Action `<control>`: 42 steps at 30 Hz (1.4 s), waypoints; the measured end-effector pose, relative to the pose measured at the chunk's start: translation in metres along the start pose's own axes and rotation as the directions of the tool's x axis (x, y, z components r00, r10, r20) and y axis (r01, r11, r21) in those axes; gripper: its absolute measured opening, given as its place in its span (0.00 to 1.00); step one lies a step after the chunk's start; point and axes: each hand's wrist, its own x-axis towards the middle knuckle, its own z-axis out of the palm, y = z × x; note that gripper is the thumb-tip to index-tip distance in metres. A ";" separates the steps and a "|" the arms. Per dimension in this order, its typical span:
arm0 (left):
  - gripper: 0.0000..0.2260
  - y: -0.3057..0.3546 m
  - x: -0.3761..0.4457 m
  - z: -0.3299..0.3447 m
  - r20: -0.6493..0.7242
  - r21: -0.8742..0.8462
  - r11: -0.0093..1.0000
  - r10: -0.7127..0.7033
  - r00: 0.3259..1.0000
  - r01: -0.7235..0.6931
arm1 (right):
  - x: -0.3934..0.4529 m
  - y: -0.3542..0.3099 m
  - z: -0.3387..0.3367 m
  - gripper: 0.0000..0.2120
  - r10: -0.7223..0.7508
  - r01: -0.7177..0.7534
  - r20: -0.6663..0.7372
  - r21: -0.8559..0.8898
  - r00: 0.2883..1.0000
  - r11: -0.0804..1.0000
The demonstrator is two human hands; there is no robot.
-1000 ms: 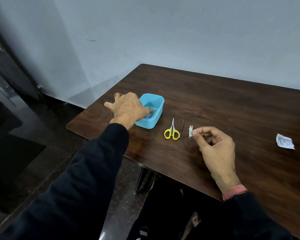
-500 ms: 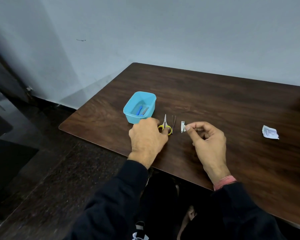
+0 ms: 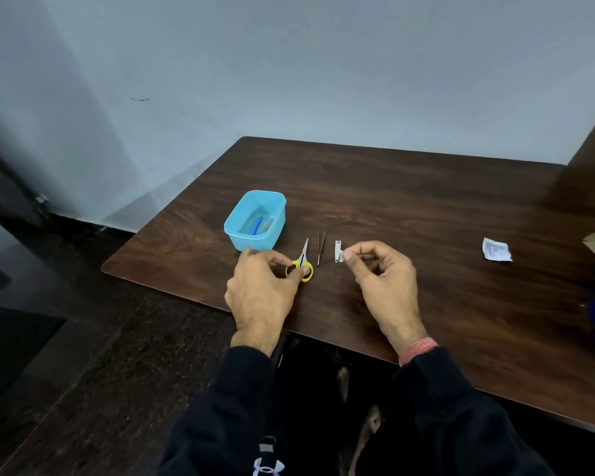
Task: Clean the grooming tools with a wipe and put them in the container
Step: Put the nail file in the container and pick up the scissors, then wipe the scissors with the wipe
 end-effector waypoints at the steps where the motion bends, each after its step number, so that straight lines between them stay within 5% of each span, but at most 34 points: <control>1: 0.18 -0.001 -0.001 -0.002 0.003 0.008 1.000 0.002 1.000 -0.002 | -0.001 0.000 0.000 0.05 -0.002 0.002 0.008 -0.003 1.000 1.000; 4: 0.23 -0.001 -0.005 -0.006 0.051 0.076 0.997 -0.003 0.999 -0.001 | -0.004 -0.001 -0.001 0.05 -0.005 0.005 0.005 -0.013 1.000 1.000; 13: 0.14 0.002 -0.002 -0.018 0.193 0.064 0.997 -0.052 0.980 0.041 | -0.013 -0.002 -0.007 0.06 -0.001 0.001 0.010 0.001 1.000 1.000; 16: 0.10 -0.001 -0.005 -0.013 0.305 -0.176 0.981 -0.019 0.952 0.076 | -0.018 -0.003 -0.016 0.06 0.000 -0.003 0.071 0.041 0.998 0.999; 19: 0.10 0.007 -0.015 -0.001 0.472 -0.514 0.833 0.075 0.879 0.205 | -0.022 -0.002 -0.040 0.07 -0.020 0.009 0.200 0.056 0.980 0.998; 21: 0.11 0.019 -0.021 0.009 0.533 -0.589 0.778 0.170 0.829 0.219 | -0.025 -0.002 -0.063 0.08 -0.034 0.043 0.268 -0.026 0.963 0.999; 30: 0.12 0.078 -0.029 0.067 0.650 -0.598 0.801 0.477 0.592 0.011 | -0.030 0.000 -0.132 0.08 0.014 0.031 0.164 -0.269 0.986 0.963; 36: 0.14 0.073 -0.020 0.074 0.628 -0.603 0.788 0.564 0.536 -0.124 | -0.030 0.006 -0.126 0.08 -0.014 0.057 0.133 -0.326 0.991 0.944; 42: 0.08 0.070 -0.024 0.075 0.585 -0.571 0.789 0.584 0.562 -0.226 | -0.032 0.006 -0.127 0.07 -0.002 0.043 0.135 -0.299 0.991 0.953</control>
